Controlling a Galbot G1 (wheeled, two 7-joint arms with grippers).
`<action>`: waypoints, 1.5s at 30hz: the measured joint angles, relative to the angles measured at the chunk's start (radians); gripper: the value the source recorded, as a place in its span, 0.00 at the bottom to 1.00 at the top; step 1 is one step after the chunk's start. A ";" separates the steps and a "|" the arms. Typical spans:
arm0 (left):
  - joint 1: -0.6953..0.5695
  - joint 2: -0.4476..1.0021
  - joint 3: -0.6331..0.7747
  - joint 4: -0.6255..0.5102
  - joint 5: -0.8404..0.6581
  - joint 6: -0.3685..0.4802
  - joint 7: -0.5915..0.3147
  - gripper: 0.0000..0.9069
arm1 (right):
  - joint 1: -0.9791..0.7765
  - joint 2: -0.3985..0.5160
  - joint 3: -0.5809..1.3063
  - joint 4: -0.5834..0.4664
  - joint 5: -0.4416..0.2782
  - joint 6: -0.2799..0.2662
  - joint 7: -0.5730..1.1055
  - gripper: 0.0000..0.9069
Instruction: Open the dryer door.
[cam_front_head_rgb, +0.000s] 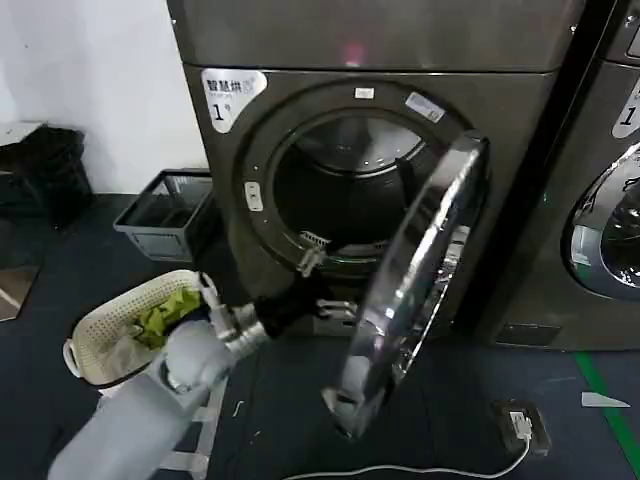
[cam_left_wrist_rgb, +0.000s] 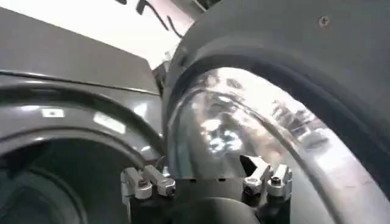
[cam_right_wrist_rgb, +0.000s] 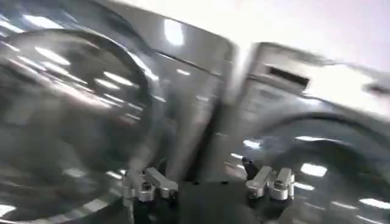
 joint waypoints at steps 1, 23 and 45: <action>-0.006 -0.009 0.014 0.004 0.009 -0.005 0.000 1.00 | 0.007 0.024 0.017 -0.005 -0.017 -0.022 0.054 1.00; -0.169 -0.233 0.319 0.181 0.110 -0.004 -0.104 1.00 | 0.174 0.164 0.316 -0.132 -0.334 -0.332 0.703 1.00; -0.294 -0.507 0.421 0.465 0.121 0.035 -0.189 1.00 | 0.217 0.163 0.512 -0.080 -0.318 -0.514 0.737 1.00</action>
